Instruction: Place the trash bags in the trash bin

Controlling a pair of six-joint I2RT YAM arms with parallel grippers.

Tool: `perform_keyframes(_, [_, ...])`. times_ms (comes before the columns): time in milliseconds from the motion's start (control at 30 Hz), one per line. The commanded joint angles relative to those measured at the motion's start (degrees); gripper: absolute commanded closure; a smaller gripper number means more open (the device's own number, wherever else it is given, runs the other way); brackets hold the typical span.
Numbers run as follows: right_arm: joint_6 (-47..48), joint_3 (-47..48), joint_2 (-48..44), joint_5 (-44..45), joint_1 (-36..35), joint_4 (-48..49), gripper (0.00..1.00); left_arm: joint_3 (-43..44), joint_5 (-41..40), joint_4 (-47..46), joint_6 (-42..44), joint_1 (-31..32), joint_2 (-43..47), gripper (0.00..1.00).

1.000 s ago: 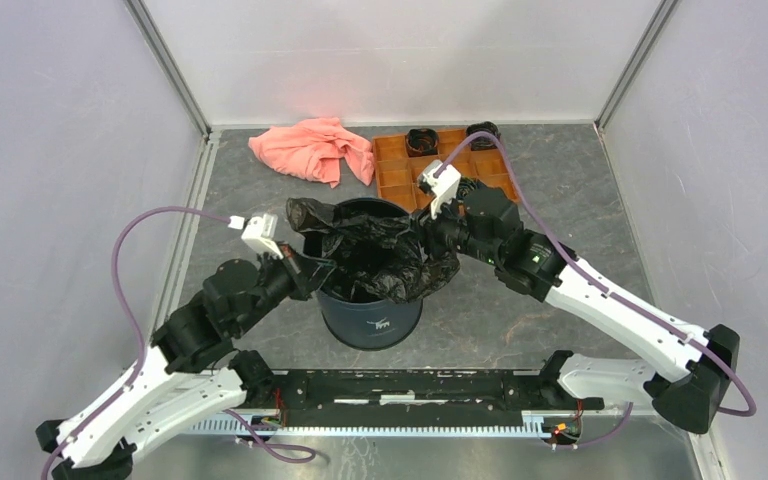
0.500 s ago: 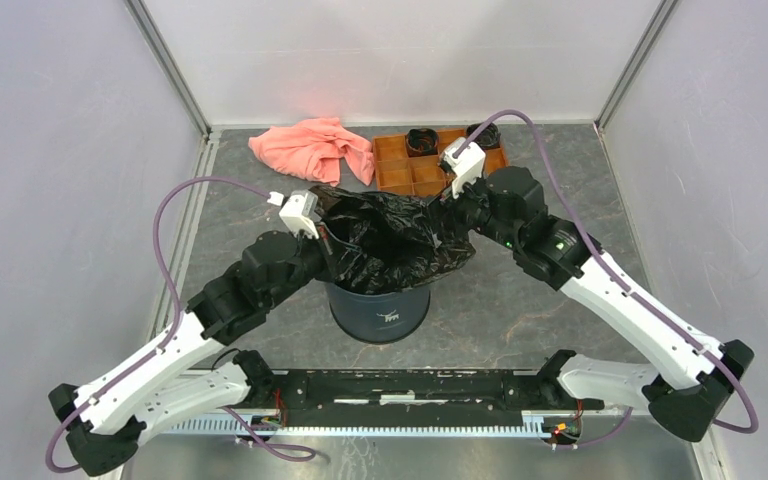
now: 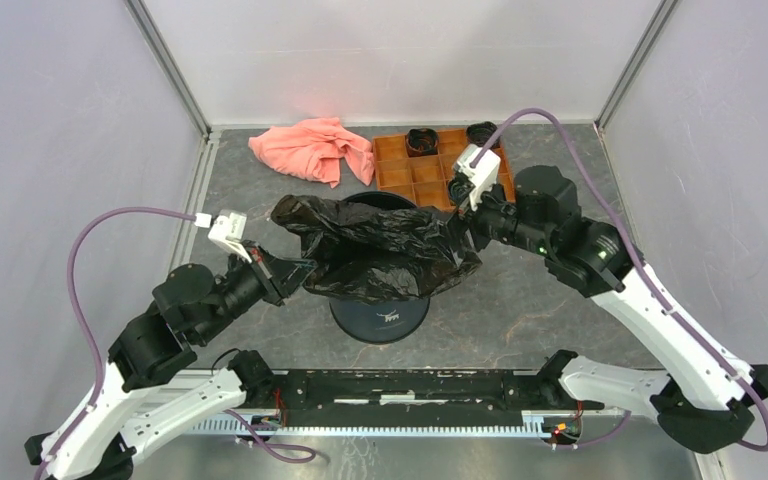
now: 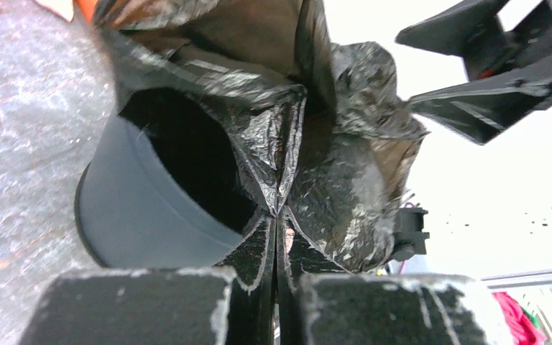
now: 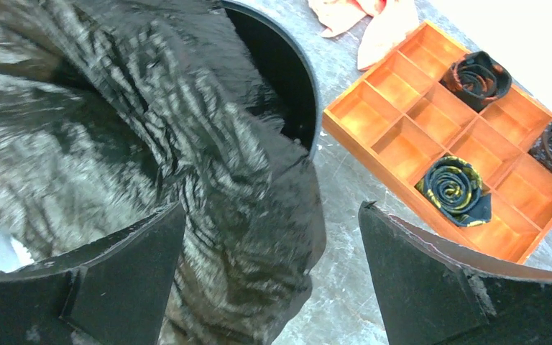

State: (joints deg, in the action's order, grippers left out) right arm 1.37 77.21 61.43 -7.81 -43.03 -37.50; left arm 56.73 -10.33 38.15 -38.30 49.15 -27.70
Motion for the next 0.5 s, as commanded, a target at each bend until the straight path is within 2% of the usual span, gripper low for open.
perform_keyframes(0, [-1.3, 2.2, -4.3, -3.2, -0.3, -2.6, 0.02, 1.5, -1.7, 7.3, -2.1, 0.0, 0.6, 0.98])
perform_keyframes(300, [-5.9, -5.5, -9.6, -1.5, -0.3, -5.0, 0.02, -3.0, -4.8, 11.0, -4.8, 0.0, 2.7, 0.98])
perform_keyframes(467, [-9.4, -9.8, -12.2, -5.9, -0.3, 0.1, 0.02, -8.4, -7.4, 9.7, -8.4, 0.0, 5.2, 0.98])
